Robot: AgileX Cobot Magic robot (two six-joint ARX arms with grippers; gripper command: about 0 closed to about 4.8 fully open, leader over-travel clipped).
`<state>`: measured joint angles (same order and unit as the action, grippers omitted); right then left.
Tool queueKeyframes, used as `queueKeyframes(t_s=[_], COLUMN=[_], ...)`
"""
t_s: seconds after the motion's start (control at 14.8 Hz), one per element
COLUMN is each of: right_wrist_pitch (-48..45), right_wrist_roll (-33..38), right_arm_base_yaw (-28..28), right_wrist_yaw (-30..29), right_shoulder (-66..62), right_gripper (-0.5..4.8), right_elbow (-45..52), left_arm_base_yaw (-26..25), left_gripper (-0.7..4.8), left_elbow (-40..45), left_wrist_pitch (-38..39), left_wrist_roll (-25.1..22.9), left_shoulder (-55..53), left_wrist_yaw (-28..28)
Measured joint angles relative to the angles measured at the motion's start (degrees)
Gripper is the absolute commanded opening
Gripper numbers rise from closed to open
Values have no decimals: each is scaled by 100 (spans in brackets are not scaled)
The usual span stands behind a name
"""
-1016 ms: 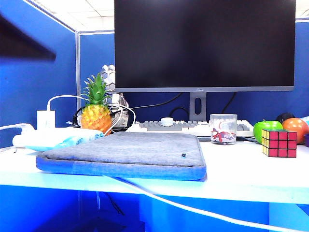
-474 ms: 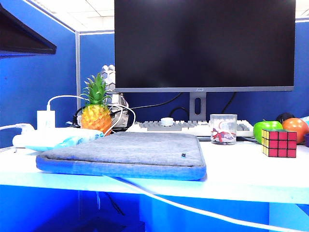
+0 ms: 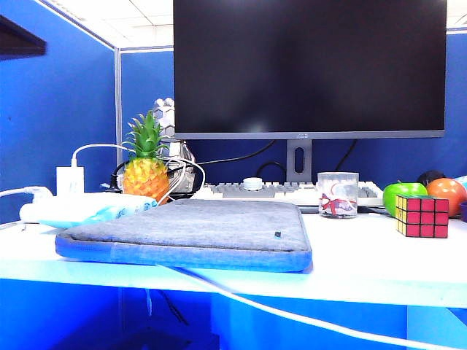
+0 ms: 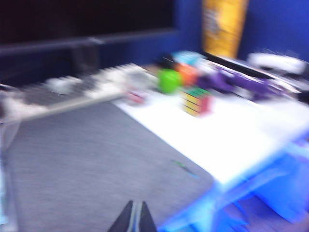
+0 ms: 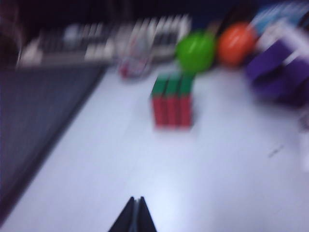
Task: Rotate the Rubik's Cube so that its red face is facing towards you.
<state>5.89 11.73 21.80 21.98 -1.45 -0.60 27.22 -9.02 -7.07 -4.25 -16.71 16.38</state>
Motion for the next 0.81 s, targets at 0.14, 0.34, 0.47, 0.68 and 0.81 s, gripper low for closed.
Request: queueKeyframes(t_s=[0.14, 0.34, 0.47, 0.68, 0.81], right_wrist_pitch=[28, 157, 214, 210, 210], right_wrist_roll=[2, 4, 2, 2, 2], right_arm_base_yaw=[-1071, -1934, -2184, -2194, -2190], right_wrist_yaw=[-26, 7, 35, 11, 9], right_shoulder=[31, 127, 136, 136, 136], right_gripper=[-1, -1, -1, -1, -1], right_elbow=[0, 0, 0, 0, 0], left_arm_base_yaw=[-824, -1349, -1558, -1856, -1858], left_gripper=[27, 27, 27, 27, 27], left_elbow=[11, 461, 868, 846, 846], left_wrist_pitch=[42, -15, 857, 1425, 1425], left_wrist_roll=[-2, -2, -11, -2, 0], left_shoulder=[7, 509, 1681, 1635, 1631], left_wrist_yaw=[24, -37, 9, -74, -157])
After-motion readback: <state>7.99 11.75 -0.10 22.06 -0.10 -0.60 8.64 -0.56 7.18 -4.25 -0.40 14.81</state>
